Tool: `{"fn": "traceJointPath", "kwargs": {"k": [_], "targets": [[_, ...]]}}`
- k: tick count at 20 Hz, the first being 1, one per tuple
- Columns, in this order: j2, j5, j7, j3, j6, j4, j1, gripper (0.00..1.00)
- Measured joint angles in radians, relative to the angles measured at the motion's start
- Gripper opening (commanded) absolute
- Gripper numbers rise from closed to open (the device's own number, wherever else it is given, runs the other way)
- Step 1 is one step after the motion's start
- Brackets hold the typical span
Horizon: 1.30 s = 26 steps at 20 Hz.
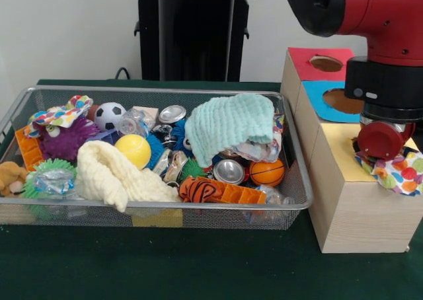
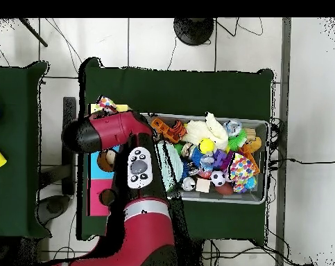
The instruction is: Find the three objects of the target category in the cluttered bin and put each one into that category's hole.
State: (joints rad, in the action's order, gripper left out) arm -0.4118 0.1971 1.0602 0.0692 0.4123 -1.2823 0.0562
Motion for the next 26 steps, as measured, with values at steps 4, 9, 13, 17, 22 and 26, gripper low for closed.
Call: {"fn": "traceJointPath", "kwargs": {"k": [4, 9, 13, 17, 22, 26], "targets": [[-0.001, 0.0, 0.0, 0.011, 0.0, -0.004, -0.009, 0.0], [-0.003, -0.002, 0.0, 0.019, 0.001, -0.009, -0.015, 0.0], [-0.006, -0.005, 0.0, 0.03, 0.004, -0.017, -0.023, 1.0], [-0.006, -0.006, 0.0, 0.034, 0.004, -0.019, -0.026, 1.0], [-0.006, -0.008, 0.0, 0.039, 0.003, -0.021, -0.032, 0.0], [-0.006, -0.009, 0.0, 0.041, 0.004, -0.022, -0.034, 0.0]]}}
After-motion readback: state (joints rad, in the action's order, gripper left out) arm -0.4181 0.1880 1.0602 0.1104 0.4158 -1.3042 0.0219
